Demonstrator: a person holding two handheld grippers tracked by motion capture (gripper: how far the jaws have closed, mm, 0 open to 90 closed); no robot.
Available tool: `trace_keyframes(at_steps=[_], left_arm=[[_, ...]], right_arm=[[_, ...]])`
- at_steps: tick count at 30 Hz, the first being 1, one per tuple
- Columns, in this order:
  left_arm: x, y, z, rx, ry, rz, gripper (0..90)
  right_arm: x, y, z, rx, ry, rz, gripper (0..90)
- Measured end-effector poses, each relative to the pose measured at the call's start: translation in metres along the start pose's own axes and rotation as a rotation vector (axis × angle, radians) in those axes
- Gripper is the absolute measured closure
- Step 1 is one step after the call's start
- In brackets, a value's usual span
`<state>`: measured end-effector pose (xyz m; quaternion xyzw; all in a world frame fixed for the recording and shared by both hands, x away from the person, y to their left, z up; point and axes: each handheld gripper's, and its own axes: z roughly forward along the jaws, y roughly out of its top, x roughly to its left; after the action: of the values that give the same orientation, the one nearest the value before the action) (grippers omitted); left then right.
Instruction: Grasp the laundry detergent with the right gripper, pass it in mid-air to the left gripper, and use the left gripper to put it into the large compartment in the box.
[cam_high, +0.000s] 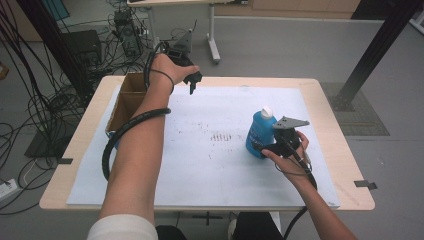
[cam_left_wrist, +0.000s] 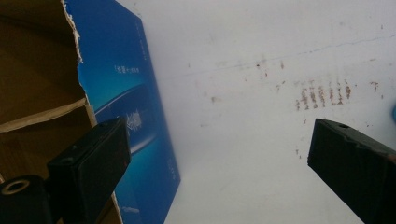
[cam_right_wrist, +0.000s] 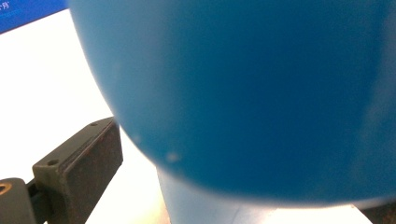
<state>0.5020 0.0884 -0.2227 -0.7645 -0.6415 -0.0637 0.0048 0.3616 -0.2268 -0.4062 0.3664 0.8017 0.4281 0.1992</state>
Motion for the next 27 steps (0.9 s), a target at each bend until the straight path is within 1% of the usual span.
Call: trace_keyframes(at_steps=[12,15,19,27], left_arm=[[-0.0010,0.0004,0.0013,-0.006,-0.005,0.000,6.4],[-0.0002,0.0008,0.0005,-0.005,-0.003,0.006,6.4],[0.0000,0.0010,0.0002,-0.007,-0.003,-0.003,6.4],[0.0017,0.0011,0.0012,-0.003,-0.002,-0.002,6.4]], right_arm=[[0.0002,-0.0003,0.0007,0.003,0.002,-0.006,1.9],[0.0001,-0.0003,0.0008,0.003,0.001,-0.005,1.9],[-0.0004,-0.0005,0.0012,0.001,-0.001,-0.003,1.9],[-0.0001,-0.0007,0.0020,0.000,-0.001,-0.005,2.0]])
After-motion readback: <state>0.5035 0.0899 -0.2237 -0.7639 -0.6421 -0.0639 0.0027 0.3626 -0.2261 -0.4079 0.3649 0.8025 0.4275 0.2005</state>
